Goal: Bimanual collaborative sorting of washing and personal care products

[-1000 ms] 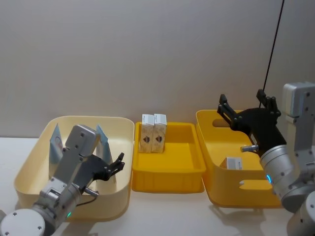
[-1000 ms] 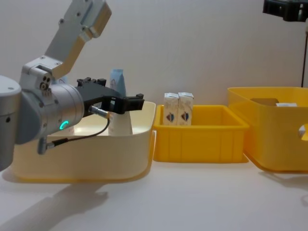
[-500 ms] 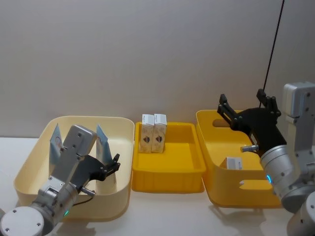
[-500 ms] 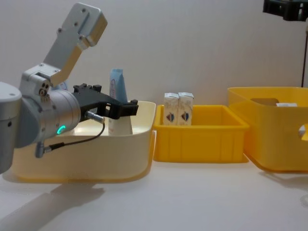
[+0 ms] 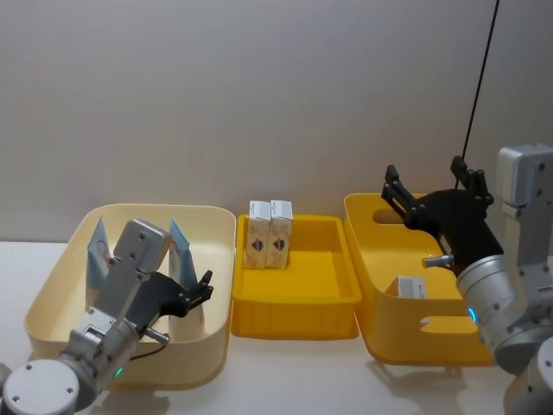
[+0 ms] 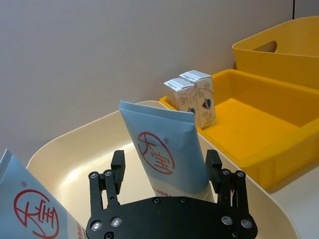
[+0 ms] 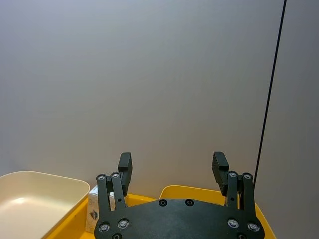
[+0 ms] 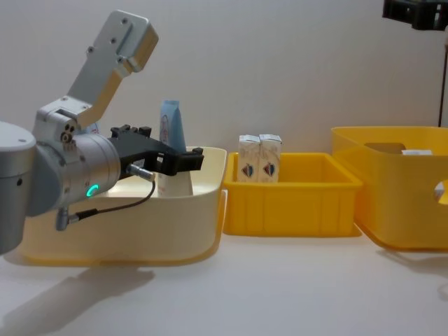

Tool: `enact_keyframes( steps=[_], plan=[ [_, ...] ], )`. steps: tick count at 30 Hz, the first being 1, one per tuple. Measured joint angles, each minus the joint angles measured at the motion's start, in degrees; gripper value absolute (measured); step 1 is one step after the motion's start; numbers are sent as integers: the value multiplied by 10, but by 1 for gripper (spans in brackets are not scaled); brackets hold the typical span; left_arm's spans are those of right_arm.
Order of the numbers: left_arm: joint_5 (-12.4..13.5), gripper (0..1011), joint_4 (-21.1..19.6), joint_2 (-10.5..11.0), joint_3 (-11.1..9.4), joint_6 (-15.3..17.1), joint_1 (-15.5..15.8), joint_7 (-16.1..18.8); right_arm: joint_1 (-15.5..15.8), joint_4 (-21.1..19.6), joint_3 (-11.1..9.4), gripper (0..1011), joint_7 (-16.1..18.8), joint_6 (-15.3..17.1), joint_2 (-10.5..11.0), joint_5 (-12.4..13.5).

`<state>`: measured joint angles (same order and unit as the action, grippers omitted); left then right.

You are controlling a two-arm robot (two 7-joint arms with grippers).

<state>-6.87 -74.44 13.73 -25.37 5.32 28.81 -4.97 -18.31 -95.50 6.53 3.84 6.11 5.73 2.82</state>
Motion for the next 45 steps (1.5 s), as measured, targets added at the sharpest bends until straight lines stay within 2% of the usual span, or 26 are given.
enact_keyframes(
  steps=[7,8,11,12,14,15,18,19,22,29,45],
  plan=[
    [2,961,6,-2,1,-3,3,-3,0,0,0,1001,0,0,0,0],
    [2,918,7,-3,1,-3,4,-4,0,0,0,1001,0,0,0,0],
    [2,872,8,-3,1,-4,4,-4,0,0,0,1001,0,0,0,0],
    [3,817,8,-3,1,-4,5,-5,0,0,0,1001,0,0,0,0],
    [3,786,9,-3,1,-5,5,-5,0,0,0,1001,0,0,0,0],
    [3,730,9,-4,1,-5,5,-5,0,0,0,1001,0,0,0,0],
    [3,675,10,-4,1,-5,6,-6,0,0,0,1001,0,0,0,0],
    [3,608,10,-4,1,-5,6,-6,0,0,0,1001,0,0,0,0],
    [3,505,11,-4,2,-6,6,-6,0,0,0,1001,0,0,0,0],
    [4,322,12,-5,2,-6,6,-7,0,0,0,1001,0,0,0,0],
    [4,240,13,-5,1,-7,7,-7,0,0,0,1001,0,0,0,0]
  ],
)
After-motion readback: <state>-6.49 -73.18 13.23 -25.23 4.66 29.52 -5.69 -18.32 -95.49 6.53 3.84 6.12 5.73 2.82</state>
